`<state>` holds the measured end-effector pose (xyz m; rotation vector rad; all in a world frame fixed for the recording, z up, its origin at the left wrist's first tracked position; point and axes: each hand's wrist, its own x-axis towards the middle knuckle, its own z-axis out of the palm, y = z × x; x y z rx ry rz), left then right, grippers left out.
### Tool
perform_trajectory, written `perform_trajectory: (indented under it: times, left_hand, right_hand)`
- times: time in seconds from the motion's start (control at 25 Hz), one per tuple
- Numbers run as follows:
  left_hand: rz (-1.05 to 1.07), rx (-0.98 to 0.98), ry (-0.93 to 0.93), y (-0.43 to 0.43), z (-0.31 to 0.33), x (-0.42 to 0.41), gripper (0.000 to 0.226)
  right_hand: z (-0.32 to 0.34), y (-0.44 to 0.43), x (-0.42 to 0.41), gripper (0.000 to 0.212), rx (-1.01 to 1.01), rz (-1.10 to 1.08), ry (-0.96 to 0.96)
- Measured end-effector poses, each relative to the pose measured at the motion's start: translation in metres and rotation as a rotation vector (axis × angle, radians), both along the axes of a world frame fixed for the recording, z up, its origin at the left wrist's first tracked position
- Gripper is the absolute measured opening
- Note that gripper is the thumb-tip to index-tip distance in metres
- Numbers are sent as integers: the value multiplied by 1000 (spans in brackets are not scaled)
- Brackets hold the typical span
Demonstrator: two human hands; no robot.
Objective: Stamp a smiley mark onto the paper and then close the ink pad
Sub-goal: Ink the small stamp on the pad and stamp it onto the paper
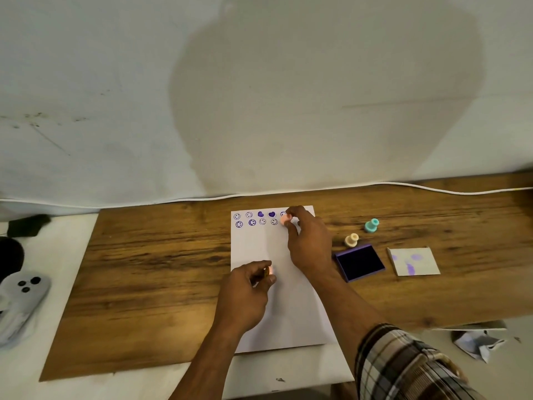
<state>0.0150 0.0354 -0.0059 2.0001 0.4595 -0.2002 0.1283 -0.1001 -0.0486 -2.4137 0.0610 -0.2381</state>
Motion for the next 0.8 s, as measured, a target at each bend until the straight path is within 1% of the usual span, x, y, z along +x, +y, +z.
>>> perform_trajectory:
  times: [0.28,0.48,0.8]
  left_hand:
    - [-8,12,-6,-1,2,0,37]
    - [-7,12,-10,-1,0,0,37]
    - [-24,23,-44,0,-3,1,35]
  right_hand:
    - [2,-2,2,26,-37,20,30]
    - [2,-2,4,29,-10,-4,15]
    - [-2,0,6,23,-197,68,-44]
